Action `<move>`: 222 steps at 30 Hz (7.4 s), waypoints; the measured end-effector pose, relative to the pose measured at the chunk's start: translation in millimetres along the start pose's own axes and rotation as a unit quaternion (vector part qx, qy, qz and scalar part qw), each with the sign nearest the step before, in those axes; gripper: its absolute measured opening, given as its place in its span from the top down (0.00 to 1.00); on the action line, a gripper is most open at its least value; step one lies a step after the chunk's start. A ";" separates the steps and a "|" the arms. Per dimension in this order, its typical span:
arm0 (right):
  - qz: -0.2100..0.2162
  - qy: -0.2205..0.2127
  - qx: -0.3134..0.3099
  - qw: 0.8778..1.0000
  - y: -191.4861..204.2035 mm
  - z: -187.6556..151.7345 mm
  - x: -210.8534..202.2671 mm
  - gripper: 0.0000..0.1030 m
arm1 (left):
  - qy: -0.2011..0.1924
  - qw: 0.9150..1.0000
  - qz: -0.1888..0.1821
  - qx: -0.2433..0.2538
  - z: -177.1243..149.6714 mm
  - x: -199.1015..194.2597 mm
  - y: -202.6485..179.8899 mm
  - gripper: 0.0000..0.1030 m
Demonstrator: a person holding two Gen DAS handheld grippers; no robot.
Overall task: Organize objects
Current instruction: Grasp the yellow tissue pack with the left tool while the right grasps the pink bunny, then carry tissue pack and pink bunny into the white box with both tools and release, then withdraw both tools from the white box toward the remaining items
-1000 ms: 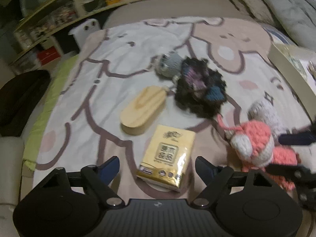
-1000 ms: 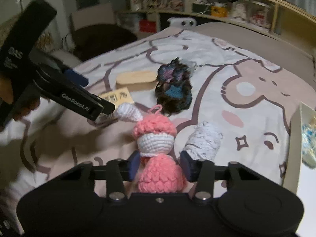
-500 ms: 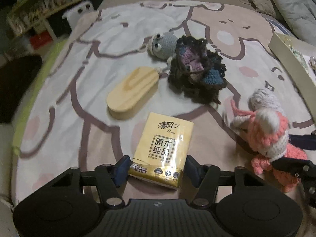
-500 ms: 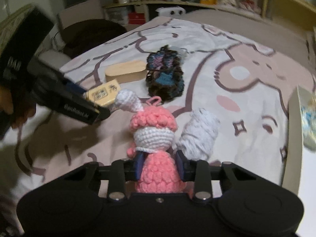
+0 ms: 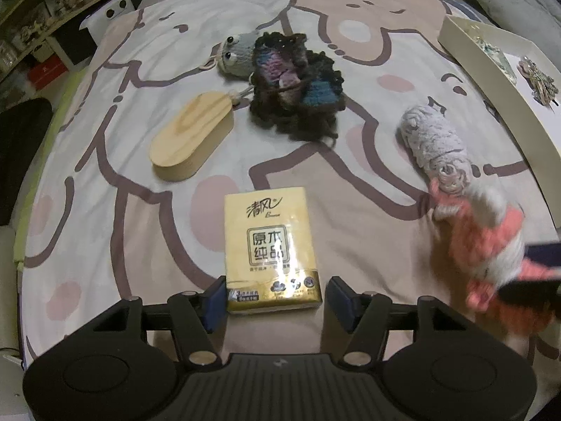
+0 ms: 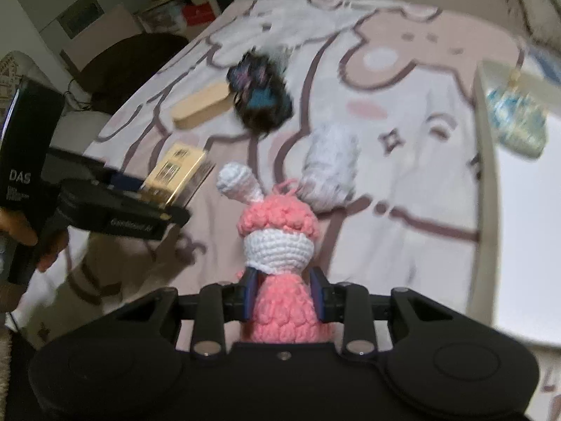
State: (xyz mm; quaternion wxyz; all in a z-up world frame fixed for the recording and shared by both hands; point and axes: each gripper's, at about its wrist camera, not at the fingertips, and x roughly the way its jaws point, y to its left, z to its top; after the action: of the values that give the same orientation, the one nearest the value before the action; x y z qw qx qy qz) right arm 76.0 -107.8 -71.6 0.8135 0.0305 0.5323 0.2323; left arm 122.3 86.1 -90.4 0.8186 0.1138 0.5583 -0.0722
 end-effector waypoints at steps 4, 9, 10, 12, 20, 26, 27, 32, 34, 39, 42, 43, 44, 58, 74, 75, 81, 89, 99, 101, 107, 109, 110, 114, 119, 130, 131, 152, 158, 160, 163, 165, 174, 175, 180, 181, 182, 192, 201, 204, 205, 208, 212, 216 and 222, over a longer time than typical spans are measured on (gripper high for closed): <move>0.020 0.015 -0.017 1.000 5.2 -1.5 7.2 0.64 | -0.007 1.000 -0.003 -0.018 4.7 1.4 4.5 0.34; 0.027 0.025 -0.023 0.999 4.7 -0.9 19.4 0.65 | -0.006 0.998 -0.005 -0.062 14.8 10.1 12.1 0.34; 0.028 0.027 -0.024 0.999 4.7 -0.6 22.4 0.65 | -0.005 0.998 -0.005 -0.068 16.4 11.9 12.4 0.34; 0.028 0.027 -0.023 0.999 3.8 -0.5 26.3 0.66 | -0.003 0.997 -0.007 -0.079 18.8 14.7 12.4 0.35; 0.007 -0.019 -0.027 0.999 1.3 4.2 5.6 0.68 | -0.023 0.996 -0.009 -0.087 19.2 1.3 8.1 0.49; -0.012 -0.069 -0.014 0.997 -9.6 14.6 -22.3 0.68 | -0.068 0.991 -0.018 -0.113 21.4 -24.1 6.6 0.49; -0.015 -0.076 -0.011 0.997 -12.0 16.1 -26.4 0.68 | -0.074 0.990 -0.019 -0.116 22.2 -27.7 5.7 0.49; -0.032 -0.114 0.006 0.993 -25.0 24.6 -49.8 0.68 | -0.106 0.985 -0.027 -0.132 22.7 -46.6 2.7 0.49; -0.036 -0.128 0.013 0.991 -30.3 27.0 -58.9 0.68 | -0.116 0.983 -0.029 -0.136 22.8 -53.0 1.3 0.49; -0.042 -0.150 0.035 0.987 -46.3 32.4 -78.3 0.68 | -0.140 0.979 -0.035 -0.145 22.8 -67.8 -3.2 0.49; -0.044 -0.161 0.041 0.985 -55.8 33.7 -90.8 0.68 | -0.149 0.977 -0.035 -0.146 24.7 -74.4 -6.5 0.49; -0.047 -0.165 0.041 0.984 -59.4 33.9 -95.3 0.68 | -0.152 0.977 -0.034 -0.145 26.0 -76.4 -8.2 0.49; -0.050 -0.169 0.040 0.984 -63.2 34.8 -99.7 0.68 | -0.156 0.977 -0.032 -0.144 28.0 -78.9 -10.5 0.49; -0.132 -0.213 0.062 0.966 -135.9 35.5 -145.8 0.68 | -0.175 0.975 -0.070 -0.115 74.4 -92.5 -70.7 0.49; -0.222 -0.210 0.145 0.941 -231.8 20.2 -154.1 0.68 | -0.185 0.972 -0.136 -0.051 142.5 -78.0 -197.9 0.49; -0.228 -0.206 0.145 0.941 -235.0 20.1 -152.0 0.68 | -0.182 0.972 -0.139 -0.050 145.1 -74.0 -205.1 0.49; -0.246 -0.172 0.150 0.942 -257.5 18.4 -136.5 0.68 | -0.156 0.974 -0.156 -0.047 153.6 -46.8 -242.1 0.49; -0.257 -0.141 0.149 0.944 -275.1 21.9 -116.9 0.67 | -0.121 0.977 -0.172 -0.035 159.5 -10.2 -276.2 0.49; -0.261 -0.155 0.150 0.941 -278.7 19.9 -125.7 0.50 | -0.086 0.976 -0.183 -0.077 171.6 25.2 -287.3 0.49; -0.263 -0.158 0.150 0.940 -278.8 19.1 -128.2 0.52 | -0.079 0.976 -0.185 -0.087 172.7 29.8 -289.1 0.49; -0.262 -0.157 0.157 0.939 -283.3 18.6 -127.8 0.54 | -0.062 0.974 -0.193 -0.104 172.8 38.1 -292.1 0.32; -0.261 -0.155 0.157 0.940 -283.4 17.8 -127.3 0.54 | -0.063 0.976 -0.184 -0.095 171.3 36.6 -291.5 0.31; -0.261 -0.155 0.156 0.940 -283.4 17.6 -127.2 0.54 | -0.063 0.978 -0.180 -0.089 170.6 35.9 -291.1 0.31; -0.261 -0.154 0.157 0.940 -283.1 17.5 -126.8 0.54 | -0.060 0.980 -0.175 -0.072 168.8 32.6 -290.8 0.31; -0.261 -0.155 0.162 0.939 -283.4 17.0 -127.9 0.54 | -0.061 0.980 -0.179 -0.067 168.2 24.6 -289.8 0.31; -0.253 -0.164 0.172 0.938 -270.1 13.0 -137.7 0.49 | -0.084 0.982 -0.159 -0.059 166.5 -9.6 -273.7 0.31; -0.253 -0.165 0.172 0.937 -268.0 12.1 -139.5 0.49 | -0.086 0.982 -0.156 -0.060 165.0 -12.5 -270.6 0.31; -0.270 -0.189 0.178 0.927 -216.4 -19.1 -175.6 0.23 | -0.129 0.984 -0.110 -0.062 121.7 -62.4 -224.0 0.07; -0.279 -0.195 0.181 0.923 -204.6 -35.8 -186.3 0.13 | -0.145 0.983 -0.095 -0.062 105.3 -74.8 -212.6 0.00; -0.280 -0.197 0.180 0.922 -199.7 -40.5 -188.1 0.11 | -0.154 0.982 -0.092 -0.059 99.7 -78.5 -209.9 0.00; -0.280 -0.201 0.173 0.923 -190.5 -46.1 -190.0 0.07 | -0.165 0.982 -0.081 -0.043 91.3 -84.6 -208.7 0.00; -0.281 -0.202 0.169 0.923 -184.5 -48.7 -190.2 0.05 | -0.172 0.981 -0.079 -0.033 86.1 -88.4 -208.1 0.00; -0.285 -0.211 0.175 0.918 -170.0 -61.6 -193.5 0.01 | -0.186 0.979 -0.079 -0.021 70.1 -101.2 -200.4 0.00; -0.286 -0.212 0.177 0.918 -169.2 -63.5 -194.3 0.01 | -0.187 0.979 -0.079 -0.021 68.8 -101.7 -199.8 0.00; -0.284 -0.216 0.184 0.916 -165.6 -69.8 -197.8 0.00 | -0.190 0.978 -0.078 -0.022 62.8 -105.7 -194.9 0.00; -0.285 -0.217 0.186 0.915 -164.6 -70.8 -198.2 0.00 | -0.189 0.979 -0.079 -0.023 62.0 -105.9 -194.1 0.00; -0.285 -0.218 0.187 0.915 -163.9 -71.4 -198.3 0.00 | -0.187 0.979 -0.081 -0.024 61.1 -106.2 -192.8 0.00; -0.285 -0.212 0.191 0.915 -159.4 -71.3 -190.8 0.00 | -0.204 0.976 -0.063 -0.035 55.3 -109.9 -177.5 0.00; -0.280 -0.210 0.182 0.919 -152.0 -62.8 -177.5 0.00 | -0.205 0.976 -0.039 -0.054 57.3 -104.2 -148.2 0.00; -0.276 -0.212 0.182 0.920 -147.8 -56.3 -172.0 0.00 | -0.209 0.976 -0.026 -0.059 58.7 -102.8 -138.0 0.00; -0.273 -0.212 0.181 0.920 -146.2 -54.0 -170.3 0.00 | -0.211 0.975 -0.023 -0.062 59.5 -102.8 -134.5 0.00; -0.259 -0.216 0.182 0.924 -141.6 -45.3 -165.2 0.00 | -0.215 0.974 -0.012 -0.066 61.2 -101.8 -122.0 0.00; -0.246 -0.221 0.173 0.928 -133.3 -31.8 -156.8 0.00 | -0.217 0.973 0.001 -0.071 62.0 -99.2 -105.4 0.00; -0.239 -0.223 0.160 0.931 -121.5 -18.8 -144.9 0.00 | -0.225 0.971 0.005 -0.080 61.9 -96.6 -87.6 0.00; -0.229 -0.222 0.128 0.939 -99.0 1.9 -124.4 0.00 | -0.227 0.968 0.011 -0.110 65.1 -91.1 -61.1 0.00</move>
State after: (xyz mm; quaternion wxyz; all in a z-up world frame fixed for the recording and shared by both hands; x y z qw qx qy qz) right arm 71.4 -246.6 5.8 0.9314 0.0626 0.3560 -0.0432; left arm 132.4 9.1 10.7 0.9321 0.0092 0.3612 -0.0253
